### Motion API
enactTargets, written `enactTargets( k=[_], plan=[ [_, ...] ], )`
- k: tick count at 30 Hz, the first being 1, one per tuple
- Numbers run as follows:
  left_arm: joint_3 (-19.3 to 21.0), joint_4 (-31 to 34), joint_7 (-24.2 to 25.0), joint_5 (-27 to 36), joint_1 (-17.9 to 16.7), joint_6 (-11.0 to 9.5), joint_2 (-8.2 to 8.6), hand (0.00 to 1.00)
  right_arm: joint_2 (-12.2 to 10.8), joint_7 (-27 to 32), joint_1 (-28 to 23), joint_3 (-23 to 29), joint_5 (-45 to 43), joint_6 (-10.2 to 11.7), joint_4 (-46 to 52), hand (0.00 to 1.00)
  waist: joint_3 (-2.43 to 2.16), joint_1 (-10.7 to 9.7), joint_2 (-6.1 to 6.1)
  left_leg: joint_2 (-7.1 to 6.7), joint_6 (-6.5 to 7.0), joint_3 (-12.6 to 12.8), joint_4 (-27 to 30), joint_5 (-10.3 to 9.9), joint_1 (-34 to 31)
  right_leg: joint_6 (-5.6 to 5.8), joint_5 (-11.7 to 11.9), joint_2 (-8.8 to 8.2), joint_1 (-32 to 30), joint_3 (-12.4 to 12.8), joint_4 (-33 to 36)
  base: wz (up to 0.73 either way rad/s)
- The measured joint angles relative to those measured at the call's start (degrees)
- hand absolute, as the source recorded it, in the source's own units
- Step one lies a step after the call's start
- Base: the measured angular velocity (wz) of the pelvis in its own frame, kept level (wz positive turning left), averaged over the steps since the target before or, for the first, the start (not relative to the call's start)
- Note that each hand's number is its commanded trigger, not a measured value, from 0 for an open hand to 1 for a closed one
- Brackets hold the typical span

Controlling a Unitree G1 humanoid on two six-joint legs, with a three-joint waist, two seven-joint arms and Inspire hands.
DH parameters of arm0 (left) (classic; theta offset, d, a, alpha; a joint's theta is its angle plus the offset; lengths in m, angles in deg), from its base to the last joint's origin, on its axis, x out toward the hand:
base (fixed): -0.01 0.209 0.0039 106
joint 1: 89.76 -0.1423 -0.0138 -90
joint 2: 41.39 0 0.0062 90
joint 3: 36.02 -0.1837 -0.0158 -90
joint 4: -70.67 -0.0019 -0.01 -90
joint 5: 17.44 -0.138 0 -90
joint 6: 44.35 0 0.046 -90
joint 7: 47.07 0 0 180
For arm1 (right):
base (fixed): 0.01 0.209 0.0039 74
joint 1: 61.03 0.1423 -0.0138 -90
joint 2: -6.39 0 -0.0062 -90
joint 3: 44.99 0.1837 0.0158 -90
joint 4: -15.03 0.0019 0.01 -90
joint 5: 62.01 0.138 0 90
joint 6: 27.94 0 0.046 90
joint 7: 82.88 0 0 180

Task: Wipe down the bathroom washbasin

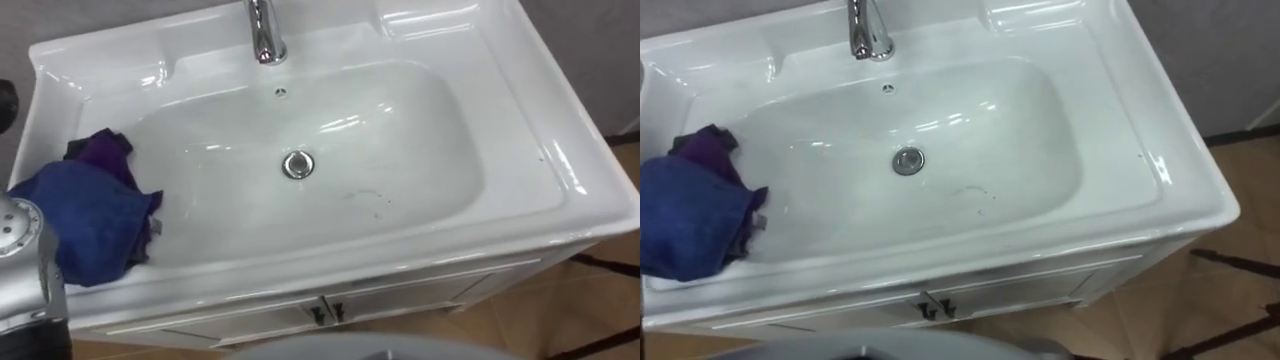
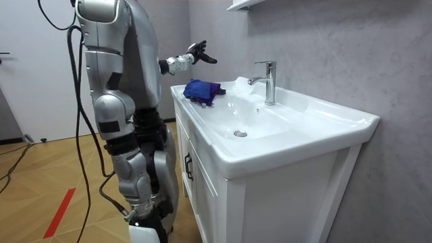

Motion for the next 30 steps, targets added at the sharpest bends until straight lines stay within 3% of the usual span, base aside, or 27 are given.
enactTargets(
  k=[4, 9, 14, 18, 21, 25, 30],
  plan=[
    [2.65, -5.4, 0.07, 0.78, -1.09, 0.02, -0.07, 0.0, 0.67, 0.02, 0.23, 0.06, -2.53, 0.0, 0.0, 0.0, -0.03, 2.62, 0.66, -0.15, 0.0, -1.08, 0.08, 0.0, -0.2, 0.06, -0.04, -0.21, -0.04, -0.65, 0.01, 0.14],
    [5.48, -12.0, 0.12, 3.89, -5.13, -0.06, -0.07, 0.0, 0.84, -0.12, 0.7, 0.0, -3.74, 0.07, 0.88, 0.0, -0.3, 4.33, 0.29, -0.8, 0.2, -3.16, 0.22, 0.12, -0.49, 0.53, -0.55, -0.67, 0.22, -3.04, -0.11, 0.26],
    [6.3, -16.15, -0.01, 10.24, -9.32, -0.69, -0.05, 0.0, 1.03, -0.95, 0.77, -0.09, -3.56, 0.1, 1.22, 0.0, -0.53, 6.8, -0.13, -0.98, 0.2, -3.33, 0.21, 0.12, -0.45, 0.7, -0.65, -1.23, 0.56, -4.03, -0.14, 0.08],
    [8.65, -21.71, 0.07, 13.29, -10.48, -0.7, -0.06, 0.0, 1.14, -1.42, 0.56, 0.01, -4.5, 0.06, 2.15, 0.0, -0.65, 8.45, -0.08, -1.07, 0.22, -3.46, 0.21, 0.13, -0.7, 0.75, -0.68, -1.29, 0.46, -4.1, -0.07, 0.04],
    [9.12, -27.58, 0.18, 15.85, -11.9, -0.98, -0.09, 0.0, 1.91, -1.65, 0.67, 0.07, -5.74, -0.02, 2.16, 0.0, -0.89, 8.13, 0.42, -1.37, 0.44, -3.91, 0.2, 0.27, -0.65, 0.9, -0.73, -1.54, 0.81, -4.29, 0.04, 0.03],
    [9.01, -32.24, 0.3, 16.12, -13.81, -1.03, 0.41, 0.0, 2.05, -2.28, 0.69, 0.05, -6.78, 0.02, 2.14, 0.0, -1.15, 7.25, -0.05, -1.61, 0.66, -3.95, 0.33, 0.4, -0.64, 1.16, -0.99, -1.89, 0.98, -4.45, 0.2, 0.08],
    [3.9, -40.06, 0.77, 21.13, -15.64, -2.78, 3.51, 0.0, 2.1, -2.85, 0.26, -1.02, -5.36, 0.53, 1.19, 0.0, -1.04, 6.63, -0.6, -1.94, 0.67, -3.82, 0.56, 0.41, -0.51, 1.39, -1.11, -2.41, 0.91, -4.32, 0.39, 0.0]
  ],
)
